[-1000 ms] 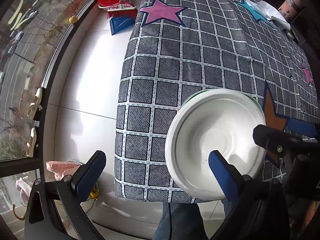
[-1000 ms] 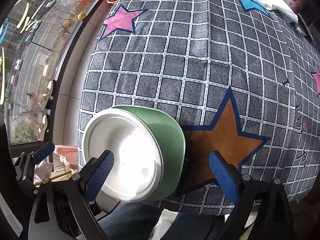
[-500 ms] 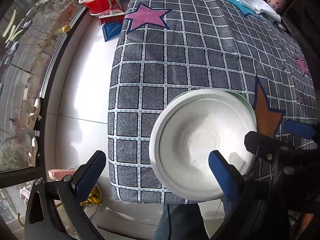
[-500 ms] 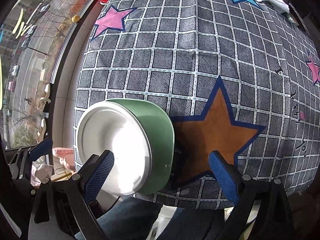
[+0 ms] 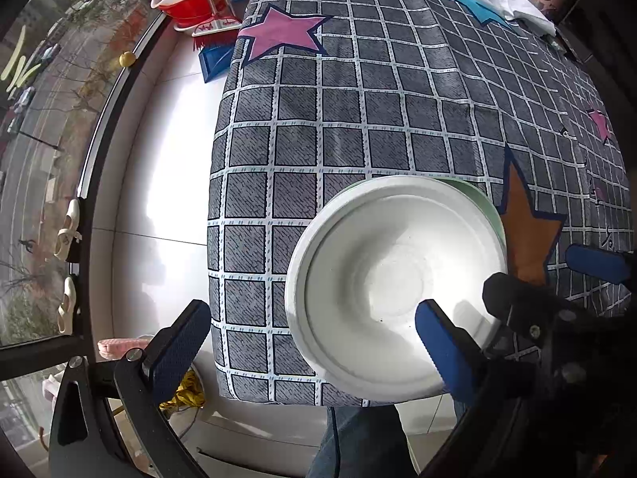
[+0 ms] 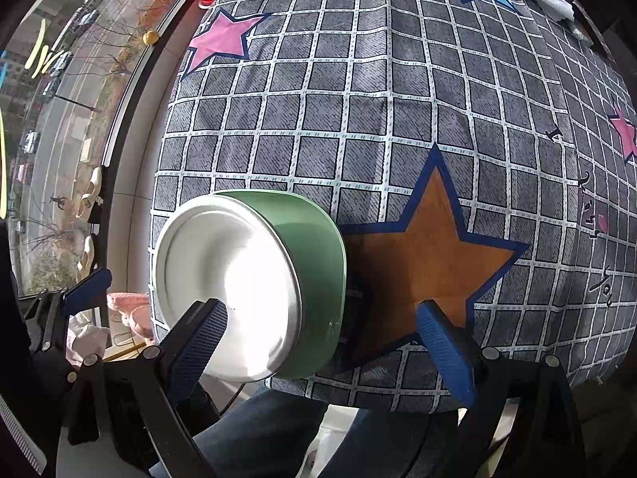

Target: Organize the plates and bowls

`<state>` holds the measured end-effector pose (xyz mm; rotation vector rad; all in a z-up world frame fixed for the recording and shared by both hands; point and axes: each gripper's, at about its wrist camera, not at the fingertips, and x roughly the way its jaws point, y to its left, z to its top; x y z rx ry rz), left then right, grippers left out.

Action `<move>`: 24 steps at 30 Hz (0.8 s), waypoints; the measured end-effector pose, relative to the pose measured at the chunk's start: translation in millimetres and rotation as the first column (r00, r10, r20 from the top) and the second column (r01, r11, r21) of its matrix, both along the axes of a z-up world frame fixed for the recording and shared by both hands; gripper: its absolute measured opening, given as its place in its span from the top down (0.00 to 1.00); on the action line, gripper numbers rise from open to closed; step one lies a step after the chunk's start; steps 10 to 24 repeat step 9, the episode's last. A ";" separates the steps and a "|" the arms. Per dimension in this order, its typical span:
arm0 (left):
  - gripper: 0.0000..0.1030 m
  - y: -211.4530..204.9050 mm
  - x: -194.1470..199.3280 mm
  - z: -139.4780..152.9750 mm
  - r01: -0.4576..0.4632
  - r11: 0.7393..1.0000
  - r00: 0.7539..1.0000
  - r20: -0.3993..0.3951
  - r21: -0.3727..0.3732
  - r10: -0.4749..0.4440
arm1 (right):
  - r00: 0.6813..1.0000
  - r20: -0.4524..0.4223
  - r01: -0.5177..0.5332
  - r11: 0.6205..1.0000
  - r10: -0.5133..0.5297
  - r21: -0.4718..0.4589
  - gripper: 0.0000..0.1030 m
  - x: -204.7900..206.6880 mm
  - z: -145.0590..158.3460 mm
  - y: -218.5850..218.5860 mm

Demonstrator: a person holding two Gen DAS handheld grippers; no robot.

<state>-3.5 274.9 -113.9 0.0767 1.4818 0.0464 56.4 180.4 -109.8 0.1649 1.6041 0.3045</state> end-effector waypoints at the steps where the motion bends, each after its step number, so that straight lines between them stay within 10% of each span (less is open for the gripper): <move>1: 0.00 -0.1 0.4 -0.6 -0.004 1.000 1.000 -0.005 0.002 0.004 | 1.000 -0.001 0.000 1.000 0.000 0.000 0.06 0.0 0.3 0.3; 24: 0.00 -1.9 3.7 6.5 -0.040 0.998 0.999 0.035 0.050 0.038 | 0.998 -0.002 -0.064 0.997 0.064 0.042 0.06 9.9 -3.3 4.5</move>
